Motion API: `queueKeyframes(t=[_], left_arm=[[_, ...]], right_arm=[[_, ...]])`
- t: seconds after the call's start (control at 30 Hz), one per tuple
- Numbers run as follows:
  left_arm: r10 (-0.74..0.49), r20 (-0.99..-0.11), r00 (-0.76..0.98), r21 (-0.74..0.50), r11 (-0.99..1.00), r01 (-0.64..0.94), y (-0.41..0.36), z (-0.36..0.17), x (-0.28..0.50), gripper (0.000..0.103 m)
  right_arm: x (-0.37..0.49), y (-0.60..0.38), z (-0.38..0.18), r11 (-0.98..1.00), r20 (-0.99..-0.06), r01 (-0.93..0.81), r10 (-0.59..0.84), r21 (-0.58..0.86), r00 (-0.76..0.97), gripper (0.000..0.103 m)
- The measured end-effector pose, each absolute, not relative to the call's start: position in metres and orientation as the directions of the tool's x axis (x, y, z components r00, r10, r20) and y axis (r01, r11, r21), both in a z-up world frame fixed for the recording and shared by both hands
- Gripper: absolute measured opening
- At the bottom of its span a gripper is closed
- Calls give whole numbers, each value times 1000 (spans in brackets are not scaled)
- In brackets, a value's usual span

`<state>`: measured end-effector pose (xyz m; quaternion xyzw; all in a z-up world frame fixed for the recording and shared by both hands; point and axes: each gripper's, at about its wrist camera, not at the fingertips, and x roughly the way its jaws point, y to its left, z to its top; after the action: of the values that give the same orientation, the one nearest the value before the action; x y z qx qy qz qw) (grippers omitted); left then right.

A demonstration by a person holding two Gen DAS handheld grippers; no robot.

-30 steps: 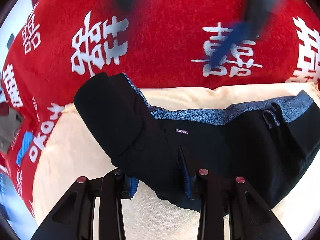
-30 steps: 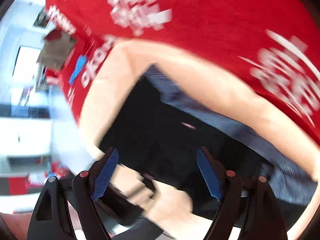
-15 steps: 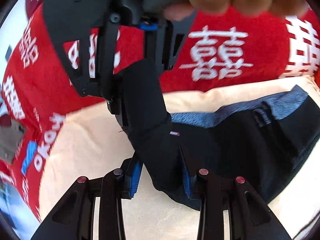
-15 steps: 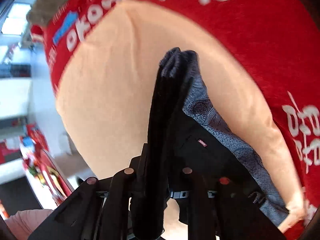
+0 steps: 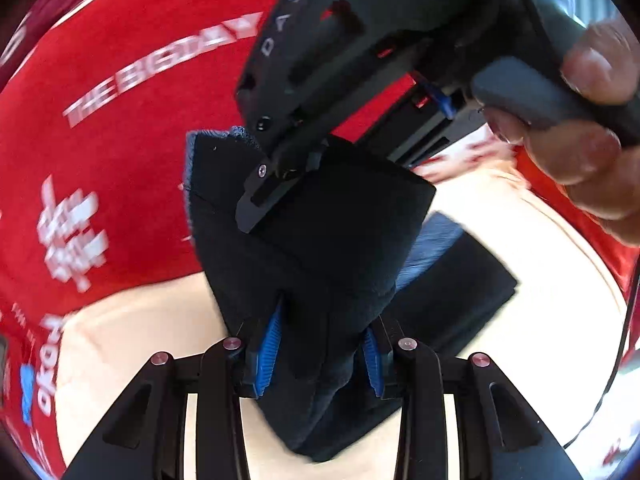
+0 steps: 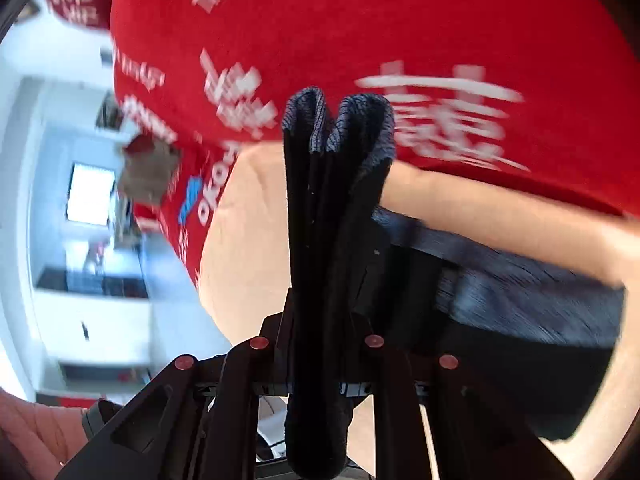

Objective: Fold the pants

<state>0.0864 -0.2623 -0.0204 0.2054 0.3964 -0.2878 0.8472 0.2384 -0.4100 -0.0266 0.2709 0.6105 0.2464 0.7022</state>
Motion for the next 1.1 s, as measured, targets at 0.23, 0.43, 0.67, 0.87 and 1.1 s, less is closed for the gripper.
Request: queueKeyframes(t=[0.23, 0.43, 0.67, 0.87, 1.1], left_arm=[[-300, -847, 439, 167, 634, 755, -356, -62, 50, 37], [-235, -891, 388, 194, 577, 794, -402, -108, 38, 37], [-213, -911, 352, 179, 563, 806, -397, -118, 27, 52], [-216, -918, 332, 121, 646, 754, -355, -92, 40, 52], [-71, -941, 330, 127, 830, 543, -284, -93, 101, 52]], right_arm=[[180, -515, -72, 698, -706, 126, 673, 705, 220, 16], [156, -567, -137, 679, -719, 237, 656, 695, 231, 17], [143, -578, -178, 678, -734, 284, 640, 678, 227, 21], [137, -570, -162, 784, -814, 224, 542, 579, 207, 24], [113, -563, -145, 896, -915, 203, 362, 394, 178, 35]])
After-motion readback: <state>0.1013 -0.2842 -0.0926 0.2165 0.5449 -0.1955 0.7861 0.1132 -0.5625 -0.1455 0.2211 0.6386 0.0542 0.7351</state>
